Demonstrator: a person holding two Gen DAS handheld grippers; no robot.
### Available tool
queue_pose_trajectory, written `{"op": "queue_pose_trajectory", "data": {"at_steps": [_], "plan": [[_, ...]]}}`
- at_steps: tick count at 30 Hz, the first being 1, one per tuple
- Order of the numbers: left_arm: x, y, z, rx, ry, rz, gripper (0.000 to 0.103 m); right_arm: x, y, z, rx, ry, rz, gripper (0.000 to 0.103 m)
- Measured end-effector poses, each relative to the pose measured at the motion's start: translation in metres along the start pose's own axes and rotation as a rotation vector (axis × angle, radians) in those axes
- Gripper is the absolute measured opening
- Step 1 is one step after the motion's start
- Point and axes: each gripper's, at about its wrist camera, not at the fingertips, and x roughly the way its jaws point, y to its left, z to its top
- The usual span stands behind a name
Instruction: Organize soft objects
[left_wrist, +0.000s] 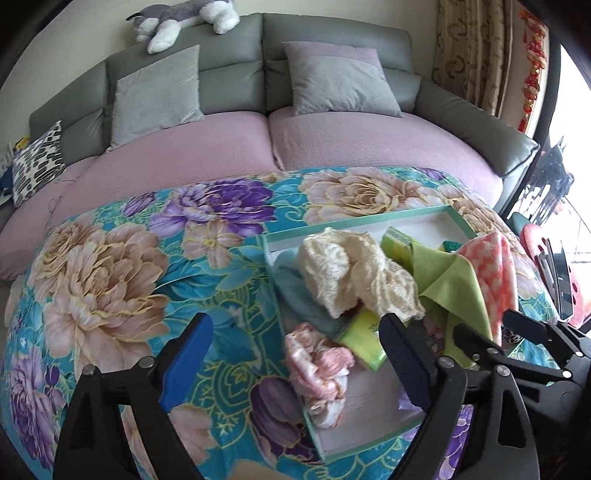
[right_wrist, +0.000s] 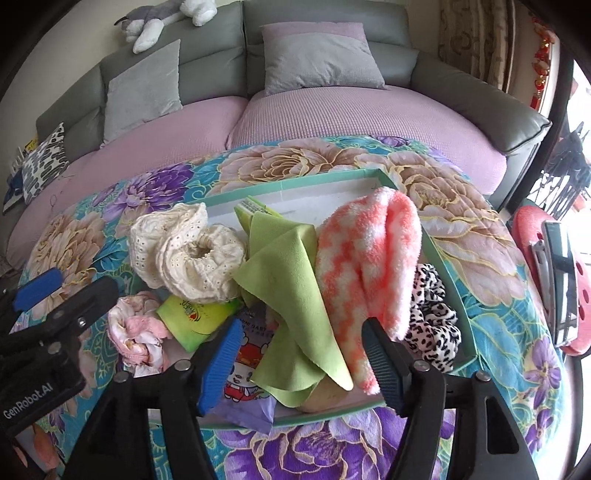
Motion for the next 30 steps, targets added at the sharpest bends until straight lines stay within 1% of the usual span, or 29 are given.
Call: {"op": "queue_pose_trajectory", "data": {"at_steps": [2,5,10,14,18,21,24,27,30], "plan": [[-0.004,0.008,-0.006,-0.014,-0.01,0.037,0.093,-0.005,-0.001,-0.002,0.018,0.002,0.0,0.077],[-0.01,0.025,-0.015,-0.044,-0.026,0.083,0.098,-0.015,0.003,-0.009,0.017,-0.001,0.016,0.078],[-0.021,0.043,-0.038,-0.069,-0.004,0.11,0.1,-0.03,0.015,-0.022,-0.007,-0.012,0.013,0.079],[-0.028,0.048,-0.055,-0.049,0.027,0.114,0.1,-0.041,0.025,-0.033,-0.025,-0.02,0.022,0.079],[-0.032,0.049,-0.067,-0.032,0.043,0.111,0.1,-0.043,0.032,-0.046,-0.035,-0.002,0.04,0.079],[-0.031,0.049,-0.073,-0.038,0.077,0.092,0.1,-0.041,0.035,-0.058,-0.044,0.015,0.036,0.079],[-0.036,0.049,-0.077,-0.047,0.063,0.093,0.1,-0.037,0.038,-0.068,-0.052,0.03,0.025,0.079],[-0.04,0.051,-0.082,-0.038,0.054,0.139,0.1,-0.032,0.043,-0.074,-0.073,0.049,0.022,0.079],[-0.039,0.055,-0.089,-0.038,0.067,0.201,0.1,-0.029,0.051,-0.077,-0.106,0.058,0.02,0.079]]}}
